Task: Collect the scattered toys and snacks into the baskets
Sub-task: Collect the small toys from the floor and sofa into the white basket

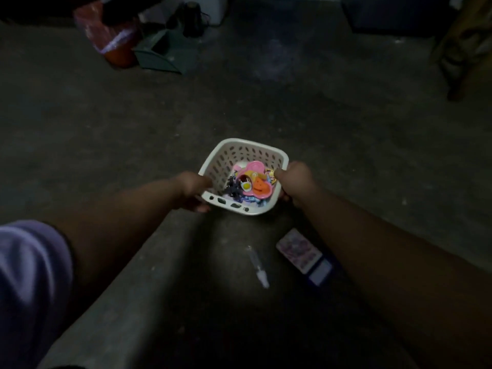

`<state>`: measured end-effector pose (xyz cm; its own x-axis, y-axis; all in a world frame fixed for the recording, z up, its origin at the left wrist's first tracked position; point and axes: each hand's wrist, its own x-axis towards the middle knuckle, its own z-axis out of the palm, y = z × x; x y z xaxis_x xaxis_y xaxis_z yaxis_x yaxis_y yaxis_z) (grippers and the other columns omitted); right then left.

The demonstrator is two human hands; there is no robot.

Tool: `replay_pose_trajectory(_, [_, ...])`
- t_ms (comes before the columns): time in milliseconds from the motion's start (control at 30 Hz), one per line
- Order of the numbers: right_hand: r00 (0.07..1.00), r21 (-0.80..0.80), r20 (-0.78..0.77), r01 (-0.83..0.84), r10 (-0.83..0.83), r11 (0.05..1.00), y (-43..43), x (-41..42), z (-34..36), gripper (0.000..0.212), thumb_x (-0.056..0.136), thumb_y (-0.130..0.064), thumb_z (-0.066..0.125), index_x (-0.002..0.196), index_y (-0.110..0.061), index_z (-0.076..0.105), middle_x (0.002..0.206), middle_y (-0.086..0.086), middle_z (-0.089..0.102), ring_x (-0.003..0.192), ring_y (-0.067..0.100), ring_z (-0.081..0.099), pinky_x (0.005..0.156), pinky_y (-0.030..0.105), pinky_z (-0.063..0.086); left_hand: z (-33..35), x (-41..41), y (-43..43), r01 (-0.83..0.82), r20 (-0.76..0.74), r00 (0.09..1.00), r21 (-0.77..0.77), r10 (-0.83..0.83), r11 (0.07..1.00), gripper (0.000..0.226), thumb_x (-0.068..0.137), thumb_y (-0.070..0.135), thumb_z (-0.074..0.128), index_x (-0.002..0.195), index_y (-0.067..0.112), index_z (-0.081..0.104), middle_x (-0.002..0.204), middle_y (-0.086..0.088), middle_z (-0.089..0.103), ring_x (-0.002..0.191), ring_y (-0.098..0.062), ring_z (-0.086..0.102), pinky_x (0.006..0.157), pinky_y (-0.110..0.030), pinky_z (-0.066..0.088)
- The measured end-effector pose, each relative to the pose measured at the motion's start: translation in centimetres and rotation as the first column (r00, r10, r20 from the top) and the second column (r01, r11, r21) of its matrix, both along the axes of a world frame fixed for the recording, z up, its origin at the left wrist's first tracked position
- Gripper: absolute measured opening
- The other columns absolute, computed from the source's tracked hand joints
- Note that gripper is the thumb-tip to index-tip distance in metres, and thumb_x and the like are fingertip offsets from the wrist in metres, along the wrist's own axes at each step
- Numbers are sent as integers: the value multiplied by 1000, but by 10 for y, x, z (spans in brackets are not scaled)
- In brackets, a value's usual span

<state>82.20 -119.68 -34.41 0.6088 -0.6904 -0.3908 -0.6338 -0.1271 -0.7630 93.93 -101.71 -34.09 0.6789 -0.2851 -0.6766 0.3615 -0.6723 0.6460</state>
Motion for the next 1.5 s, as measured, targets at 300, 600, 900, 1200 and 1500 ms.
replay_pose_trajectory(300, [995, 292, 83, -71, 49, 954, -62, -68, -40, 22, 96, -37, 51, 100, -16, 59, 81, 1, 65, 53, 12, 55, 48, 24, 41, -27, -77, -63, -340, 0, 940, -117, 342, 933, 35, 94, 3, 43, 128, -7, 47, 73, -8, 48, 57, -20, 51, 31, -18, 44])
replay_pose_trajectory(600, [615, 32, -671, -535, 415, 844, -60, -115, -157, 98, 65, -49, 80, 142, -14, 31, 141, 14, 38, 128, 31, 40, 102, 48, 40, -51, -117, -52, -615, -24, 786, -141, 618, 776, 39, 91, -6, 38, 129, -6, 47, 81, -10, 51, 67, -22, 54, 36, -27, 51])
replay_pose_trajectory(900, [637, -62, -672, -558, 379, 828, -39, -119, -179, 123, 47, -40, 92, 142, -18, 16, 147, 15, 22, 134, 33, 25, 100, 51, 38, -55, -162, -30, -712, -29, 701, -98, 713, 696, 38, 90, -6, 39, 127, -3, 49, 79, -9, 50, 65, -21, 53, 35, -25, 50])
replay_pose_trajectory(1200, [827, -156, -462, -431, 320, 889, -44, -128, -199, 55, 76, -28, 74, 122, -15, 47, 127, 14, 58, 117, 32, 57, 96, 40, 48, -77, -168, -25, -732, -25, 678, -114, 735, 672, 15, 92, -4, 41, 97, 3, 52, 80, -12, 50, 63, -22, 52, 36, -25, 50])
replay_pose_trajectory(1500, [983, -116, 182, 43, -22, 992, -31, -104, -116, 23, 99, -31, 41, 119, -23, 52, 110, 8, 64, 97, 25, 63, 76, 34, 49, -70, -177, -8, -709, -94, 700, -206, 708, 675, 34, 92, -6, 40, 125, -8, 46, 78, -12, 51, 66, -23, 53, 38, -25, 50])
